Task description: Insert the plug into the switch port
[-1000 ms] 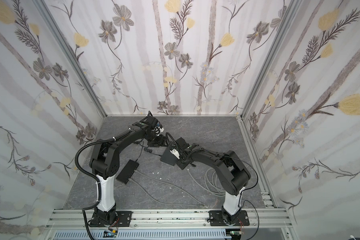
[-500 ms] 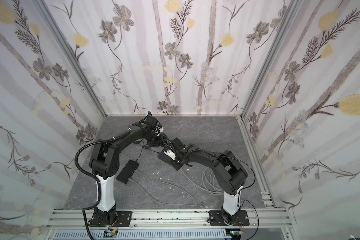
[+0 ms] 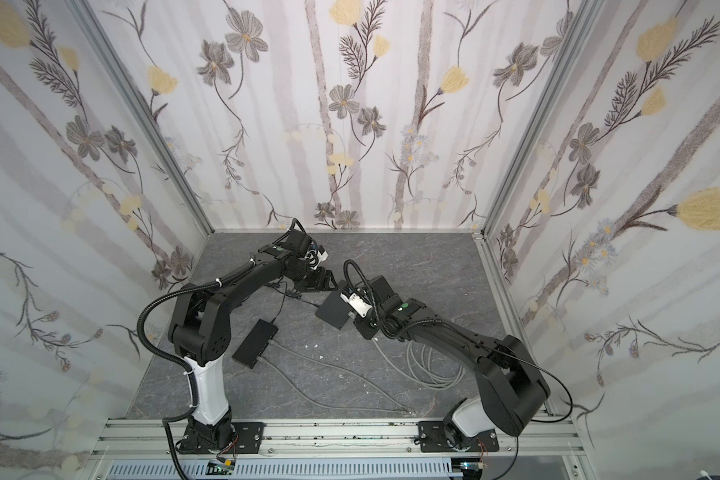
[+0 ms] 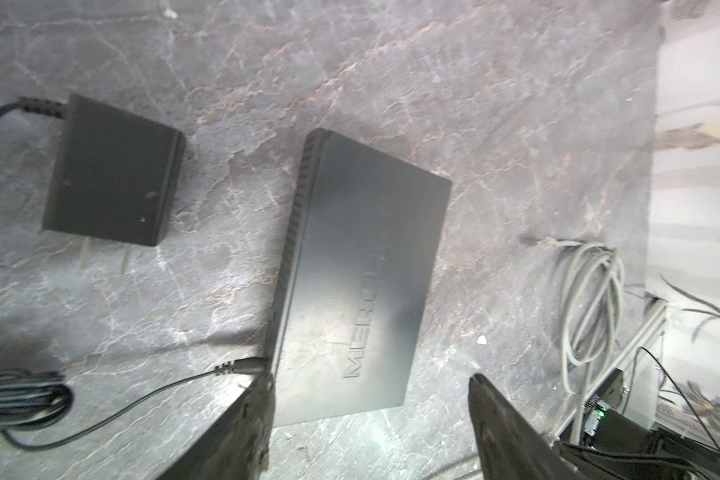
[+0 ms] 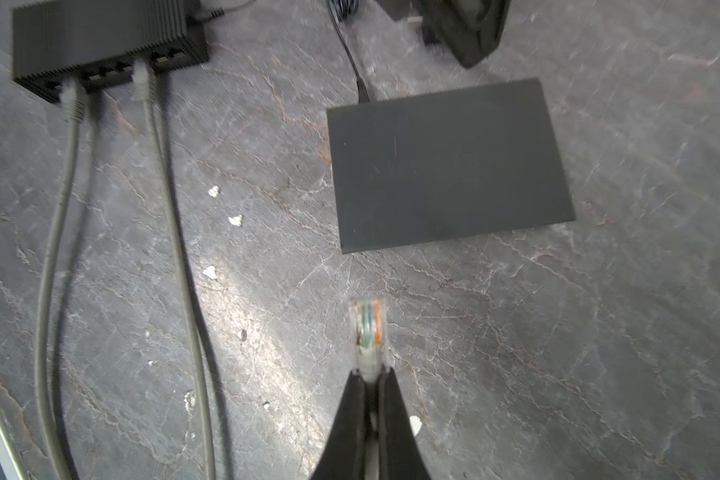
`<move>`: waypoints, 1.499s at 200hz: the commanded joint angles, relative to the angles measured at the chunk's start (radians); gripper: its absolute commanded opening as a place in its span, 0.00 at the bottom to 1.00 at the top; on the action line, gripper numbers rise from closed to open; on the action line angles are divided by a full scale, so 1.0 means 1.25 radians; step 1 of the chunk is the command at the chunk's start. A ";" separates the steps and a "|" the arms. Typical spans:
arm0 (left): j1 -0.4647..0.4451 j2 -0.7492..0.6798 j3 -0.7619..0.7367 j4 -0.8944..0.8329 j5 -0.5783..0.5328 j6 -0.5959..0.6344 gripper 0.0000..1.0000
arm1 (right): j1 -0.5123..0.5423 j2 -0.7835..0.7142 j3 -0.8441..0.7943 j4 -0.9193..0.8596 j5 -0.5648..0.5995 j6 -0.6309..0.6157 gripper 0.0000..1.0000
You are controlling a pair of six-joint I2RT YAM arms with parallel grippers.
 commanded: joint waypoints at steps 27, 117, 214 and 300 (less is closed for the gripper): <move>-0.002 -0.205 -0.181 0.301 0.119 -0.023 0.74 | 0.044 -0.203 -0.092 0.150 0.038 -0.062 0.00; -0.004 -0.253 -0.226 0.364 0.118 -0.023 0.74 | 0.248 -0.368 -0.209 0.244 0.444 -0.166 0.00; -0.004 -0.229 -0.210 0.343 0.107 -0.030 0.74 | 0.254 -0.371 -0.248 0.284 0.410 -0.137 0.00; 0.009 -0.120 -0.096 0.142 -0.045 -0.025 0.75 | -0.024 -0.154 -0.086 0.132 0.100 0.065 0.00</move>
